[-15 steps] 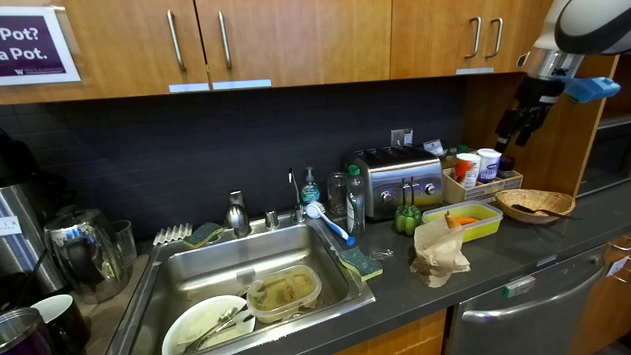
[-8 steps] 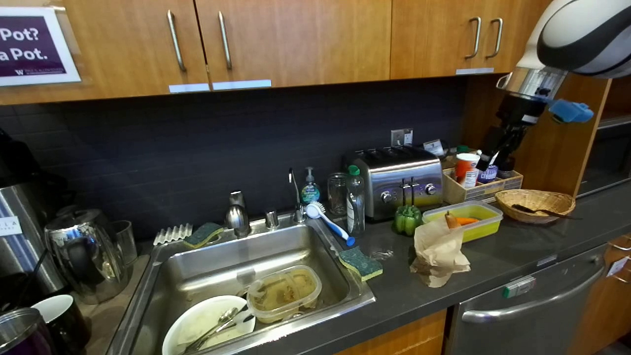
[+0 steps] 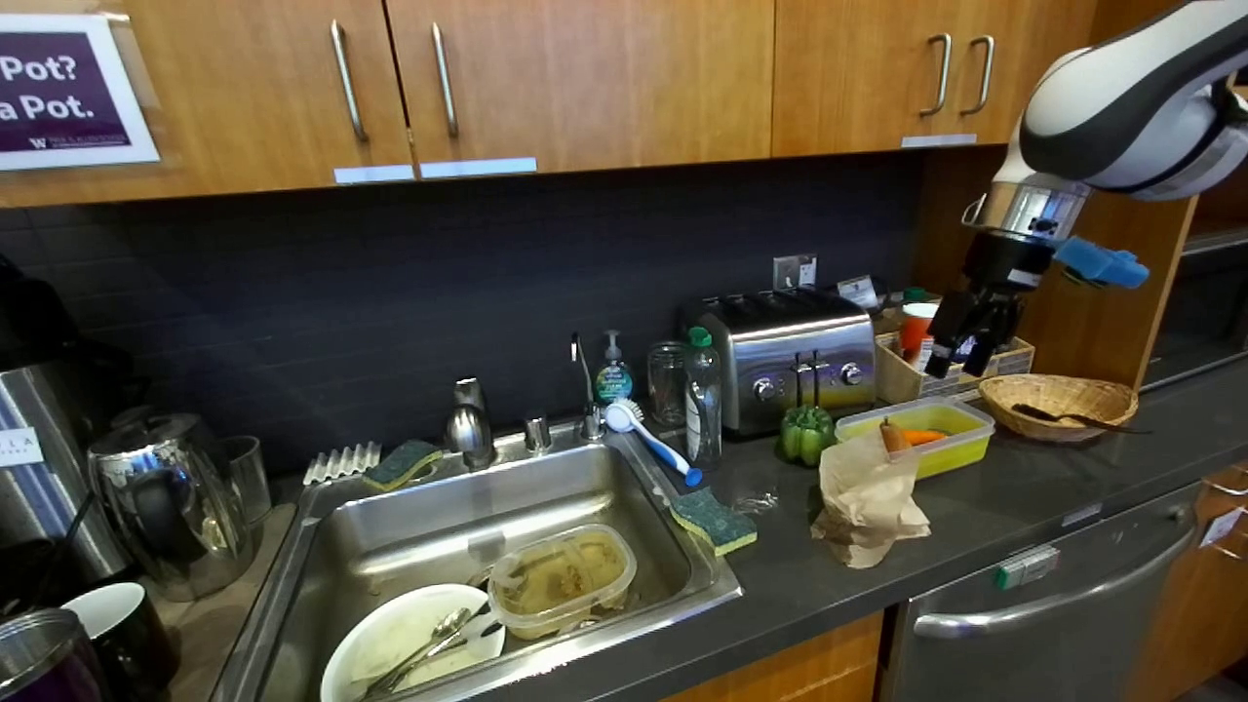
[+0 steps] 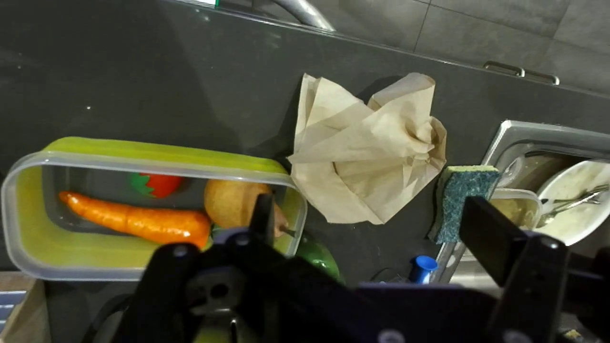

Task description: Use the paper towel to wipe the counter top

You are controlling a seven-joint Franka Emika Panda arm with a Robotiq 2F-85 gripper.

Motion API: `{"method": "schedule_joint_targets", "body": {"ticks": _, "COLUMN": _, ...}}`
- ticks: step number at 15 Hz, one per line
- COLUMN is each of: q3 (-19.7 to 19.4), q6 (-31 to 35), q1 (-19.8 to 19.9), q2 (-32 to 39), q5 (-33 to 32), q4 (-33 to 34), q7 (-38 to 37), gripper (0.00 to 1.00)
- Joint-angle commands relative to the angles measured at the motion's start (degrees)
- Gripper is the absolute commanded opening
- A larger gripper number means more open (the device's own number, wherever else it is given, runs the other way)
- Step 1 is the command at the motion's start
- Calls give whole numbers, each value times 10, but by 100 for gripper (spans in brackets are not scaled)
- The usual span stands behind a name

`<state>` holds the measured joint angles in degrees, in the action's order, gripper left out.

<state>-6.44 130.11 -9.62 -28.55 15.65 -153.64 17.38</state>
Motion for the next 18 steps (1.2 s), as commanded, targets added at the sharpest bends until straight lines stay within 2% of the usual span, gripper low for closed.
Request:
{"method": "schedule_joint_targets", "body": {"ticks": 1, "q3": -2, "q6": -14, "q1": -7, "q2": 51, "q5": 42, "q4": 30, "q7": 3, "gripper": 100}}
{"method": "schedule_joint_targets", "body": {"ticks": 13, "q3": 28, "q6": -41, "q1": 5, "q2": 171, "q5": 192, "q4": 71, "q7": -34, "gripper": 100}}
{"method": "schedule_joint_targets", "body": {"ticks": 18, "q3": 46, "q6": -48, "q1": 16, "q2": 181, "q5": 236, "q4": 56, "q7": -47, "gripper": 100}}
